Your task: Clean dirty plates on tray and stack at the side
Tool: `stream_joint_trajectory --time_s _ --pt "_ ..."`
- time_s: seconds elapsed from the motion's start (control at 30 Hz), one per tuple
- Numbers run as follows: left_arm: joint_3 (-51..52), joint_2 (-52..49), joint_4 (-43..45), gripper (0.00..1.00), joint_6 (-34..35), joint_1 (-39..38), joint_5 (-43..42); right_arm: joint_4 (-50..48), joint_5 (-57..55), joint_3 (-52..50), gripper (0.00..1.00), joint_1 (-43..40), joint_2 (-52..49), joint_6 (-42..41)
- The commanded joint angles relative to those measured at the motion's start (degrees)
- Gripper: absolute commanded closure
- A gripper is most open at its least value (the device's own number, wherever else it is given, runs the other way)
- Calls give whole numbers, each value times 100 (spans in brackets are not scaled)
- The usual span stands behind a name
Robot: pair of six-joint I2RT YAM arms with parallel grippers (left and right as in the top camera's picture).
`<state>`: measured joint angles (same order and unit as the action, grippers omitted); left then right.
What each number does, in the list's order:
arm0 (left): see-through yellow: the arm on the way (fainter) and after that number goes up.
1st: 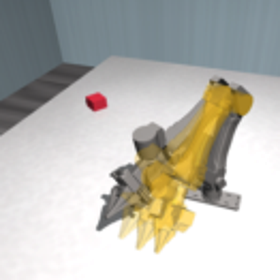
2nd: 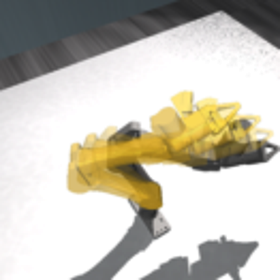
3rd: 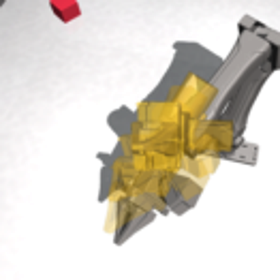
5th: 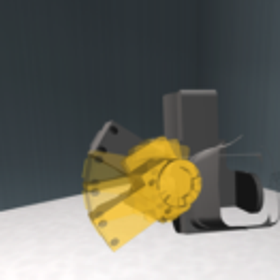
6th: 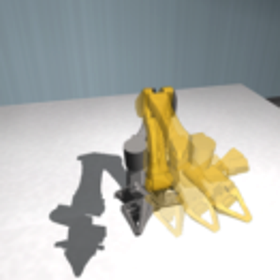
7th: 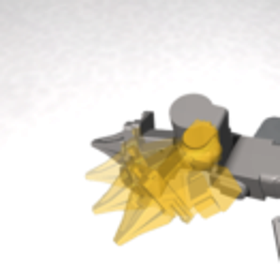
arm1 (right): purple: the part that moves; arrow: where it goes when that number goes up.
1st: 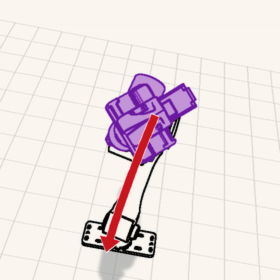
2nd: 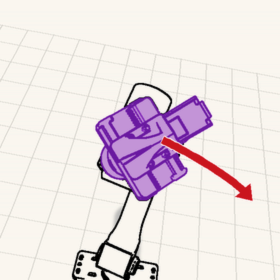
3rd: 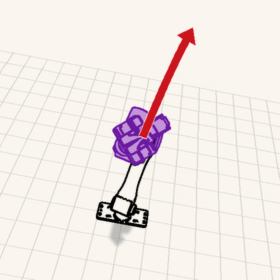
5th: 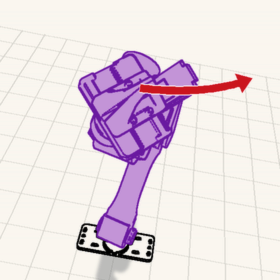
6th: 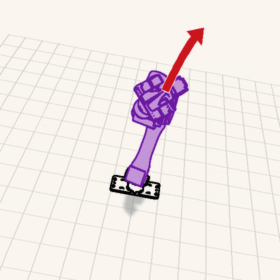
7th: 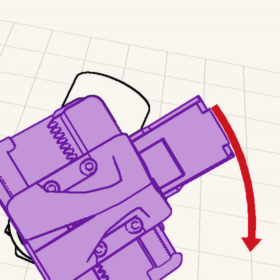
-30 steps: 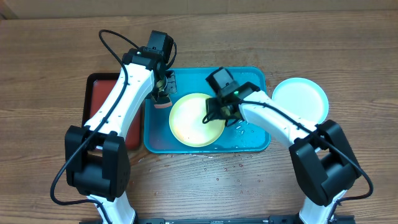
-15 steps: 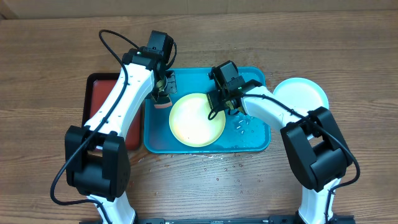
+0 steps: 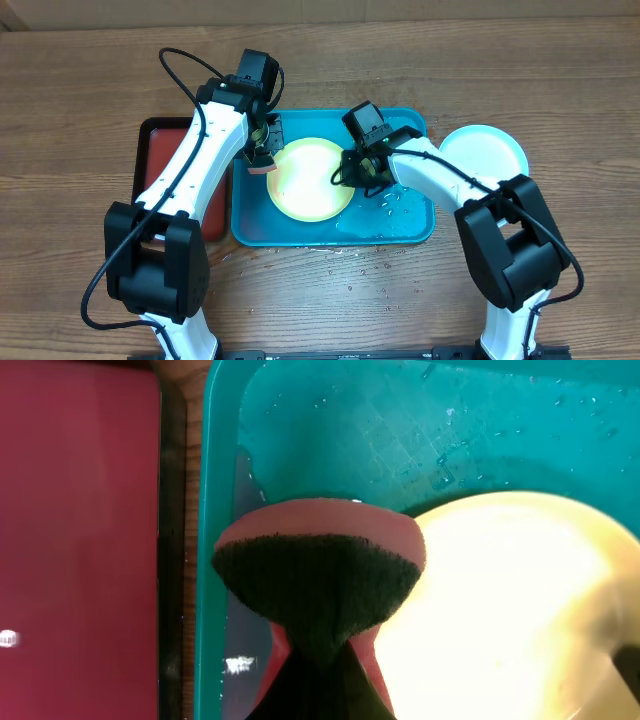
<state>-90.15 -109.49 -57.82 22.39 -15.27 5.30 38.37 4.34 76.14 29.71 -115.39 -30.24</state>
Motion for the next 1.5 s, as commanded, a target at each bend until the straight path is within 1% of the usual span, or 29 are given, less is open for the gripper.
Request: stream_joint_trajectory --time_s 0.0,0.07,0.1,0.37,0.4,0.47,0.57,0.7,0.83,0.97,1.03,1.17,1.2,1.3,1.4,1.47 --pt "-63 149 11 96 72 -11 -24 496 -186 -87 96 -15 -68 -2267" --pt "-63 144 28 96 74 -17 -28 667 -179 -87 96 -15 -68 -2793" --pt "-63 138 48 96 74 -20 -26 704 -181 -87 96 -15 -68 -2855" --pt "-57 -68 247 96 70 -42 -358 715 -299 -87 96 -17 -68 -2247" --pt "-57 -179 341 96 -48 -94 -476 699 -297 -87 96 -17 -68 -2120" --pt "-57 -330 511 96 -560 -186 -841 678 -299 -87 96 -17 -68 -2046" --pt "-57 -573 693 96 -1563 -374 -1285 678 -302 -87 96 -17 -68 -2046" --pt "-57 -874 688 96 -2378 -586 -1126 678 -321 -87 96 -17 -68 -2026" --pt "-57 -1211 675 96 -2518 -667 -686 678 -339 -87 96 -17 -68 -2026" --pt "-57 -1421 667 96 -2876 -651 -619 673 -339 -87 96 -17 -68 -2028" --pt "-57 -1471 680 96 -3185 -638 -616 673 -339 -87 96 -17 -68 -2028" --pt "-59 -1478 754 96 -4048 -634 -564 647 -339 -87 96 -17 -68 -2028" --pt "-61 -1478 828 96 -4354 -634 -367 627 -339 -87 96 -17 -68 -2028" --pt "-61 -1478 1051 96 -4675 -629 35 610 -339 -87 96 -17 -68 -2028" --pt "-61 -1478 1401 96 -4881 -592 258 610 -339 -87 96 -17 -68 -2026" --pt "-61 -1478 1659 96 -4907 -555 260 610 -341 -87 96 -17 -68 -2026"
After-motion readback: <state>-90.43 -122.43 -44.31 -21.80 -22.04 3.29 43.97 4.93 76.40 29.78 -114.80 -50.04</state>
